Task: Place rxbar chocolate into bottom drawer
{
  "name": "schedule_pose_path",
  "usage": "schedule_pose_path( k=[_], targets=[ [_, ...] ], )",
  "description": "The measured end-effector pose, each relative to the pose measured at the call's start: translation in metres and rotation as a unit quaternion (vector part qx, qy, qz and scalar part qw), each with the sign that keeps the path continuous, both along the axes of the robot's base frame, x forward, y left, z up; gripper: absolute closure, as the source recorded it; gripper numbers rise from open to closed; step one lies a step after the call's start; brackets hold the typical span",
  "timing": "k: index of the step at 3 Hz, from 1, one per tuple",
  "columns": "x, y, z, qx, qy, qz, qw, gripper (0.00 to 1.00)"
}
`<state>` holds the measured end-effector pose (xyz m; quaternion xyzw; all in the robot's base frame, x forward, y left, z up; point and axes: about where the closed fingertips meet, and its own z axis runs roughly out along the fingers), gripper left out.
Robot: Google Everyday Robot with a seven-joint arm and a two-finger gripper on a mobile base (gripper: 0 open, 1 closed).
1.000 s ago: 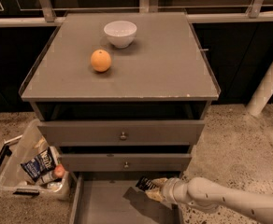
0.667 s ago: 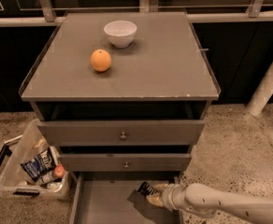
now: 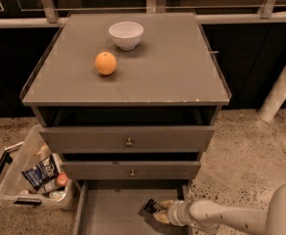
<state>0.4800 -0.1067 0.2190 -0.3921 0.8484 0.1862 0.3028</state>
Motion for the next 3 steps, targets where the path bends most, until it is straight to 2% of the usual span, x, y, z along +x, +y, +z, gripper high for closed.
schedule_pose_path(
  k=[1,2,3],
  targets=[
    [-0.002,0.016,-0.022,0.005,0.002,0.034,0.9994,1.00],
    [-0.007,0.037,-0.032,0.025,-0.002,0.071,0.9971,1.00],
    [-0.009,0.051,-0.038,0.050,-0.006,0.092,0.9945,1.00]
  ],
)
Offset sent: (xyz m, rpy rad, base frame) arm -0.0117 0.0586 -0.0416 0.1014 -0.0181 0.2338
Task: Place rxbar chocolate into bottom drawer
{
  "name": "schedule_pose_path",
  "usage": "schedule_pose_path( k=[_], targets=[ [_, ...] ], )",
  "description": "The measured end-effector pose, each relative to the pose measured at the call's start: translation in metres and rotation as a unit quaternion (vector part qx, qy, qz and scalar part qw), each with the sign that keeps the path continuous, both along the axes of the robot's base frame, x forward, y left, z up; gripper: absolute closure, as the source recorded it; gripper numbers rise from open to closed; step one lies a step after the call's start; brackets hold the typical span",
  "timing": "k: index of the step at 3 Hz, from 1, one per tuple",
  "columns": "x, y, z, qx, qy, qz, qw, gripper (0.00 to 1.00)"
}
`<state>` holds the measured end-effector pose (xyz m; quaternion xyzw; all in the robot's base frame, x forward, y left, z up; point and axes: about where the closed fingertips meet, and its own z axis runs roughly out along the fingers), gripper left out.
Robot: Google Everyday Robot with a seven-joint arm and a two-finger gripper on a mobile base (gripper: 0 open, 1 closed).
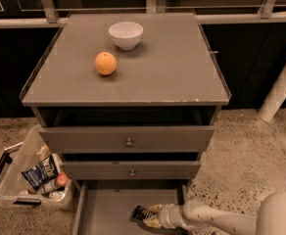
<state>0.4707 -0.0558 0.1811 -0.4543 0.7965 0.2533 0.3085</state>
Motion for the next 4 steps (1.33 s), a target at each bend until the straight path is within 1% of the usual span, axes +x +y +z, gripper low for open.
schedule_pose_path(
  k=[1,2,3,4],
  targets=[
    [-0.001,0.010,-0.010,0.015,0.002,0.009,0.9998,1.00],
    [0.001,0.008,-0.028,0.004,0.013,0.001,0.9999,1.00],
    [0.001,0.008,-0.029,0.003,0.013,0.002,0.9999,0.82],
    [0.001,0.008,-0.029,0.003,0.013,0.002,0.9999,0.58]
  ],
)
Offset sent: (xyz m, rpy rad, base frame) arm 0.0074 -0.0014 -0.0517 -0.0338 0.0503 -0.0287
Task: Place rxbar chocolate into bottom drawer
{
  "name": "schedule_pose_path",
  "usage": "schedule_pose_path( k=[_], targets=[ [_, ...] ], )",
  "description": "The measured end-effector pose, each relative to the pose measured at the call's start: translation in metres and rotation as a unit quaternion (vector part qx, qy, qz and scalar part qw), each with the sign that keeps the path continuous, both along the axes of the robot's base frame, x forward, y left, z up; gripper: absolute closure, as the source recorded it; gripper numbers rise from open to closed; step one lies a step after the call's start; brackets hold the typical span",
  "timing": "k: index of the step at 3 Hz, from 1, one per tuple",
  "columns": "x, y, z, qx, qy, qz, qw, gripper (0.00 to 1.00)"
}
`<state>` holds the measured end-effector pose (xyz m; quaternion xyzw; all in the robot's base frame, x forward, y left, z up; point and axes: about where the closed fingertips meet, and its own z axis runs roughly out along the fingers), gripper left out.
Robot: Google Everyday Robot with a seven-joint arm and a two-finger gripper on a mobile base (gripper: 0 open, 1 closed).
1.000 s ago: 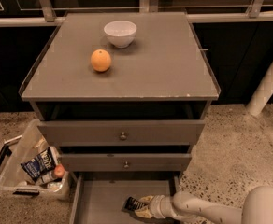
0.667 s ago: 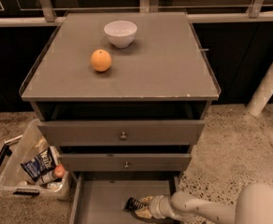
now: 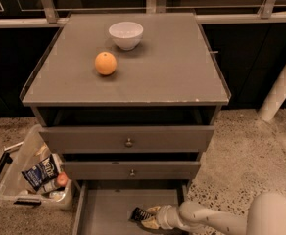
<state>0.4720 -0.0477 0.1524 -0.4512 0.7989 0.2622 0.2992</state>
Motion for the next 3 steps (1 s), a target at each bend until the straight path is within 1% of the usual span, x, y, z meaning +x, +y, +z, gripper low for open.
schedule_pose_path(
  k=[2,3],
  targets=[
    [0.0000,0.0001,0.0000,0.000,0.000,0.000,1.0000,0.11],
    [-0.0001,0.0001,0.0000,0.000,0.000,0.000,1.0000,0.00]
  ],
)
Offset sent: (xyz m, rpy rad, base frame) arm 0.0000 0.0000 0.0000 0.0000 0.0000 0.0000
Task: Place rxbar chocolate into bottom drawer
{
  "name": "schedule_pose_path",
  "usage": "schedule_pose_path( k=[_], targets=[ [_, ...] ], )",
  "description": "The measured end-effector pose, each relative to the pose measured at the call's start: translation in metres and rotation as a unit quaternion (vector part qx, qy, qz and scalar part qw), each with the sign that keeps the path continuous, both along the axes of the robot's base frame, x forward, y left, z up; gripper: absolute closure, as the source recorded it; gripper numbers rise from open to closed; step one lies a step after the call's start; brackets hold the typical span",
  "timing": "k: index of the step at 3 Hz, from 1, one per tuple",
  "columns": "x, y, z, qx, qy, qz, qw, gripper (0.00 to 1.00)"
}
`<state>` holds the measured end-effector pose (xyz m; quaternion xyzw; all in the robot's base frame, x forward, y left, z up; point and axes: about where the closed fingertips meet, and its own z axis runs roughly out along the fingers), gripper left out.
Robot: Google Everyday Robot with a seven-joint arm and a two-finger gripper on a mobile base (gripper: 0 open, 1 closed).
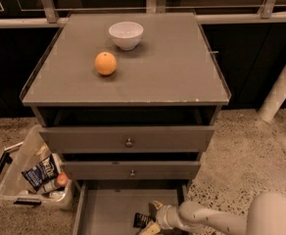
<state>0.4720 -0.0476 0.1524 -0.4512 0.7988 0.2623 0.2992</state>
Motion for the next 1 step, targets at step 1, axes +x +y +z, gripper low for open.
schedule_pose_path(
  k=[1],
  targets=[
    [0.0000,0.0000,0.0000,0.000,0.000,0.000,1.0000,0.00]
  ],
)
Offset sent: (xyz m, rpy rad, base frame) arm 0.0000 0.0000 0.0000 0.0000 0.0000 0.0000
